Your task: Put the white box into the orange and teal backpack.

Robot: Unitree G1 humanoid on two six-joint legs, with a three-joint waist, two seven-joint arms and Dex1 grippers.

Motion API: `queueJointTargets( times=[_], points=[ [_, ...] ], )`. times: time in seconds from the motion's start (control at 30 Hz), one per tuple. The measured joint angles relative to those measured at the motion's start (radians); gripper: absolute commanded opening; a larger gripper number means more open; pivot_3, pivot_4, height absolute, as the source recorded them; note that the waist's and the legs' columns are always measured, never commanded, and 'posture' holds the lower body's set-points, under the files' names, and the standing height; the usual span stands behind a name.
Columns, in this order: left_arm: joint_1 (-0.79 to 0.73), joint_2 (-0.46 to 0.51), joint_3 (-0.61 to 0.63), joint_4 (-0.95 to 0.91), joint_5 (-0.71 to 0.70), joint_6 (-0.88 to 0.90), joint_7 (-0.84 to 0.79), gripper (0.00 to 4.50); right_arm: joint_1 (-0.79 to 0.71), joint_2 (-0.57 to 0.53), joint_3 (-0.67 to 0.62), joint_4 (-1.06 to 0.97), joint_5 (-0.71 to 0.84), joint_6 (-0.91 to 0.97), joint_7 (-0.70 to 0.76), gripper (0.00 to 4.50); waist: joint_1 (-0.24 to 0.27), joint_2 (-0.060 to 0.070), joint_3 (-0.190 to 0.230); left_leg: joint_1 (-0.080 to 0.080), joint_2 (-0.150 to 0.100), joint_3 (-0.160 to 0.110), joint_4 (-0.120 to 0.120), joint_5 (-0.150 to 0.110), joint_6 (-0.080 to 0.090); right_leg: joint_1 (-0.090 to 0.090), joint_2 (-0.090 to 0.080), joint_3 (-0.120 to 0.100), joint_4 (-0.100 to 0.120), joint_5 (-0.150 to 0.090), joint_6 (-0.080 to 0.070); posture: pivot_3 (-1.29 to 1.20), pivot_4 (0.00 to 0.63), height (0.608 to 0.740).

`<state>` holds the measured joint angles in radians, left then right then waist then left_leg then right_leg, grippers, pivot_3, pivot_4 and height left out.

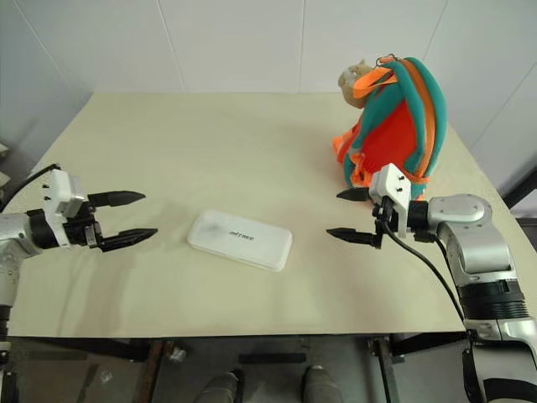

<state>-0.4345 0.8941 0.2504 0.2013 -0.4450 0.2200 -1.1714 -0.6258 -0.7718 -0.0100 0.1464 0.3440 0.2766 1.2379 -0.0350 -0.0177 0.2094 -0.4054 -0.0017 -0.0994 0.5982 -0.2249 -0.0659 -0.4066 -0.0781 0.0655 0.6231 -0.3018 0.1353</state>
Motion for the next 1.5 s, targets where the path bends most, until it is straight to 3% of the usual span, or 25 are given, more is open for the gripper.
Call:
queueJointTargets(
  times=[0.27,0.3,0.37,0.73,0.8,0.9,1.07,1.5],
  points=[
    [-0.003,-0.022,-0.024,-0.015,0.003,-0.002,0.017,4.48,0.004,0.036,0.002,0.026,-0.001,-0.005,-0.023,4.50,0.002,0.000,0.000,0.000,0.000,0.000,0.002,0.001,0.000,-0.001,0.000,0.000,0.003,0.000,0.000,0.00,0.150,0.740],
    [-0.003,-0.022,-0.025,-0.014,0.007,-0.007,0.018,4.49,0.007,0.043,0.005,0.035,-0.004,-0.010,-0.025,4.32,0.002,0.000,0.000,0.000,0.000,0.000,0.002,0.001,0.000,-0.001,0.000,0.000,0.003,0.000,0.000,0.00,0.150,0.740],
    [-0.004,-0.022,-0.026,0.000,0.020,-0.025,0.018,4.09,0.011,0.057,0.009,0.059,-0.017,-0.021,-0.033,3.92,0.003,0.000,0.000,0.000,0.000,0.000,0.002,0.001,0.000,-0.001,0.000,0.000,0.003,0.000,0.000,0.00,0.150,0.740],
    [0.012,-0.002,-0.023,0.136,0.078,-0.111,0.010,0.63,0.074,0.142,0.088,0.119,-0.094,-0.083,-0.055,0.05,0.003,0.000,0.000,0.000,0.000,0.000,0.003,0.001,-0.001,-0.001,0.000,0.000,0.005,0.000,0.000,0.00,0.150,0.740],
    [0.012,-0.002,-0.024,0.151,0.079,-0.121,-0.002,0.02,0.077,0.149,0.088,0.121,-0.100,-0.084,-0.058,0.00,0.004,0.000,0.000,0.000,0.000,0.000,0.004,0.001,-0.001,-0.001,0.000,0.000,0.005,0.000,0.000,0.00,0.150,0.740],
    [-0.038,-0.019,-0.053,0.225,0.118,-0.146,0.004,0.02,0.082,0.162,0.090,0.131,-0.111,-0.091,-0.066,0.00,0.004,0.000,0.000,0.001,0.000,0.000,0.005,0.001,0.000,0.000,0.001,0.000,0.006,0.000,0.000,0.00,0.150,0.740],
    [-0.166,-0.145,-0.169,0.375,0.214,-0.206,0.044,0.02,0.079,0.278,0.162,0.174,-0.142,-0.107,-0.096,0.00,0.004,0.000,0.000,0.000,-0.001,-0.001,0.012,0.001,0.000,0.003,0.001,0.000,0.007,0.002,0.003,0.00,0.150,0.740],
    [-0.228,-0.221,-0.213,0.478,0.254,-0.262,0.044,0.02,0.049,0.316,0.159,0.205,-0.155,-0.120,-0.129,0.00,0.004,-0.001,0.000,0.000,-0.001,-0.001,0.013,0.001,0.000,0.002,0.001,0.001,0.009,0.002,0.003,0.00,0.150,0.740]
  ],
)
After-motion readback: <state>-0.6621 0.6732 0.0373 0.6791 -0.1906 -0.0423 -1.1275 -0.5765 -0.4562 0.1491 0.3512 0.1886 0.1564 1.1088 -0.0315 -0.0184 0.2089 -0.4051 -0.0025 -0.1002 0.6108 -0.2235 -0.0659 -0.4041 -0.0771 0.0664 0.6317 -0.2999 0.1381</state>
